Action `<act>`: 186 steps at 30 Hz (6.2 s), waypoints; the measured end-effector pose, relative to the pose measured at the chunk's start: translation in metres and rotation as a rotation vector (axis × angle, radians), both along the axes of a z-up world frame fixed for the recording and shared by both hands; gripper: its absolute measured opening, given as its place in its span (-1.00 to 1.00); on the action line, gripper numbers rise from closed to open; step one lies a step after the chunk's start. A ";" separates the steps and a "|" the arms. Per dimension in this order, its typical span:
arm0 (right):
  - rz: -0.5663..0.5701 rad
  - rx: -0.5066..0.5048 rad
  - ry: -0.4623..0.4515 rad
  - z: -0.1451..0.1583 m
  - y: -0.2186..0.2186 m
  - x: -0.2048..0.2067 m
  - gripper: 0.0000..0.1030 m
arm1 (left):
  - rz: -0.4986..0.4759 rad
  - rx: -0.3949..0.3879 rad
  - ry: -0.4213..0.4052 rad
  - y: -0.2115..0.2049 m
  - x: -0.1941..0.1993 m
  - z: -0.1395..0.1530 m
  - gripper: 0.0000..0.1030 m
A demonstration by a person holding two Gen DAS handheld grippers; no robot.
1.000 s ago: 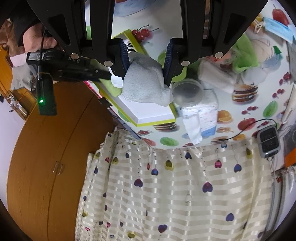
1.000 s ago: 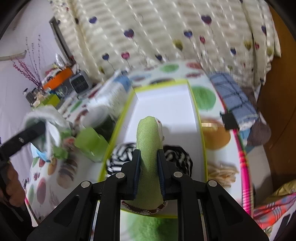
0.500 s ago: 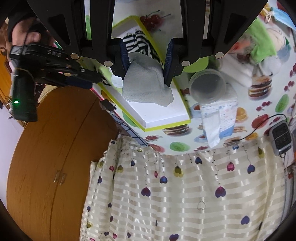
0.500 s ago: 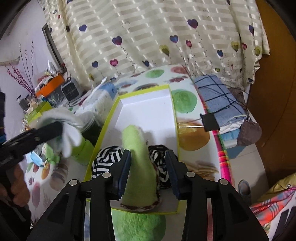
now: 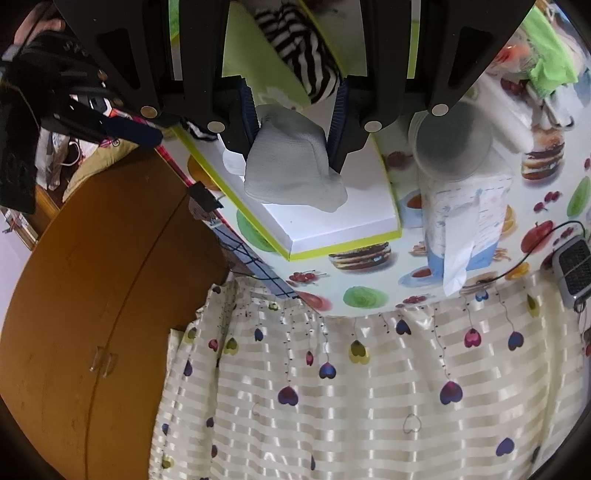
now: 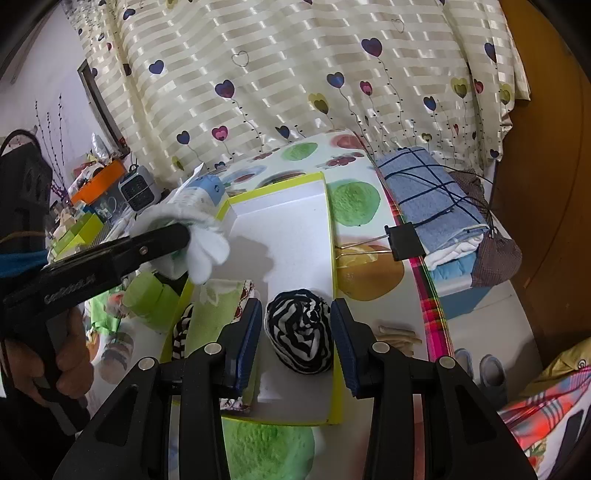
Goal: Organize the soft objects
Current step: 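Carry the white sock with the left gripper while the right lowers the towel roll into the tray, then open the left gripper to drop the white sock into the tray, then move both open grippers back over the pile of soft items, then grasp the green towel roll with the left gripper while the right grasps the clear bag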
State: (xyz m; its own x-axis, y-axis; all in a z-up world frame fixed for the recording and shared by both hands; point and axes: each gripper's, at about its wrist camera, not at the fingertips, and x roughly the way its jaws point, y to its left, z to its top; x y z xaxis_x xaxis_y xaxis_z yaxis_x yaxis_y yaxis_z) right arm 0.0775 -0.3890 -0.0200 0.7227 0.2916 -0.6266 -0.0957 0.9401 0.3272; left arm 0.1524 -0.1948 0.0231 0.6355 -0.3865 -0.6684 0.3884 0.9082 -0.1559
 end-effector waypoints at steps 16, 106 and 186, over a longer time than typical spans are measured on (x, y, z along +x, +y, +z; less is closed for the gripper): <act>0.003 0.008 -0.004 -0.001 -0.001 0.000 -0.22 | 0.006 -0.016 0.028 0.004 0.000 -0.001 0.00; 0.610 -0.489 -0.034 0.002 0.294 0.031 -0.09 | 0.468 -0.207 0.062 0.282 -0.110 -0.037 0.00; 0.368 -0.147 -0.170 0.068 0.181 -0.029 -0.50 | 0.258 -0.115 -0.081 0.188 -0.114 0.027 -0.88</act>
State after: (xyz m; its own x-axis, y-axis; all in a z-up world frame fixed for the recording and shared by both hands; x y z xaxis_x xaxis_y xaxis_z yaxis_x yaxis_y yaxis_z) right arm 0.0484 -0.2080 0.0484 0.6839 0.4660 -0.5614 -0.4743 0.8686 0.1432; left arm 0.0387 -0.0064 0.0499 0.7723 -0.2751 -0.5726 0.1621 0.9569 -0.2410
